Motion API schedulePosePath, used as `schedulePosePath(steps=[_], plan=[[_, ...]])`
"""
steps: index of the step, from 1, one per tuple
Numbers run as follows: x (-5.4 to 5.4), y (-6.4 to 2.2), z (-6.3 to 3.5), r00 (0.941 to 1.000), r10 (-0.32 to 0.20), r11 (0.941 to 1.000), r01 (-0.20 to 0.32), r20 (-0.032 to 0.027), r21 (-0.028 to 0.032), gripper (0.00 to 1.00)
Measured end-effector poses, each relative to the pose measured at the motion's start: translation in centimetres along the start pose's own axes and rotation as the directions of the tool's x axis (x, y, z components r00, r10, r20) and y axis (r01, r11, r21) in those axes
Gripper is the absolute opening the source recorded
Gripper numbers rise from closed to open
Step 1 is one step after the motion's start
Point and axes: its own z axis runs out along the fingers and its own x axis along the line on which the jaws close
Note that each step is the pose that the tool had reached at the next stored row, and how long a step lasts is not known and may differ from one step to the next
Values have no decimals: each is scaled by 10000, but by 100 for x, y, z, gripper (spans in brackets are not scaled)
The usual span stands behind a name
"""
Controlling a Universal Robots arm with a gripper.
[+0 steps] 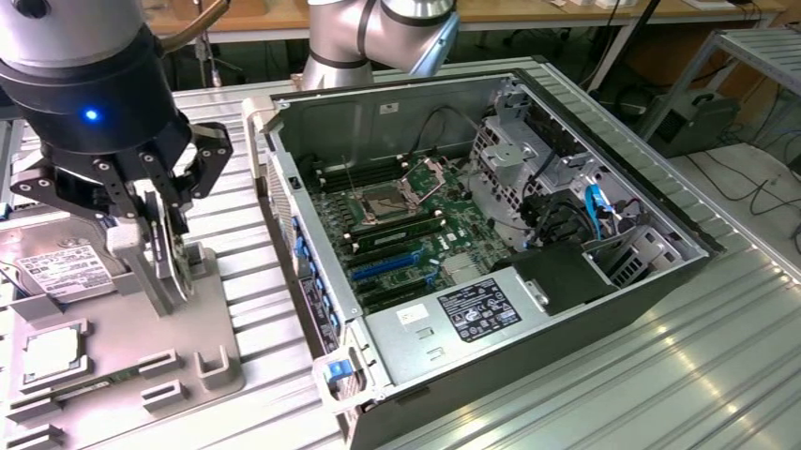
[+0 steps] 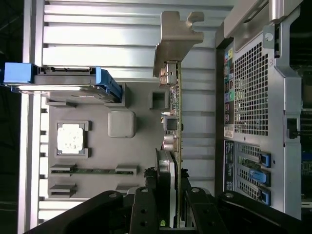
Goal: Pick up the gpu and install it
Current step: 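Pick up the gpu and move the gpu toward the slot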
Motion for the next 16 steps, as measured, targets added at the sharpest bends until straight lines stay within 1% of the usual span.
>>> schedulePosePath(steps=[5, 6, 7, 8, 9, 11, 12, 14, 15, 16], plan=[[-2, 8, -97, 10000, 0, 10000, 0, 1, -8, 28], [-5, 18, -202, 10000, 0, 10000, 0, 0, -12, 28], [-9, 32, -364, 10000, 1, 10000, -1, 0, -19, 28], [-11, 40, -461, 10000, 1, 10000, -1, 1, -25, 28], [-13, 47, -546, 10000, 1, 10000, -1, 1, -31, 28], [-15, 55, -635, 10000, 1, 10000, -1, 2, -37, 28], [-18, 65, -751, 10000, 1, 10000, -1, 2, -44, 28], [-25, 90, -1041, 10000, 2, 10000, -2, 1, -57, 28], [-27, 98, -1130, 10000, 1, 10000, -1, 1, -66, 28], [-27, 97, -1120, 10000, 1, 10000, -1, 2, -69, 28]])
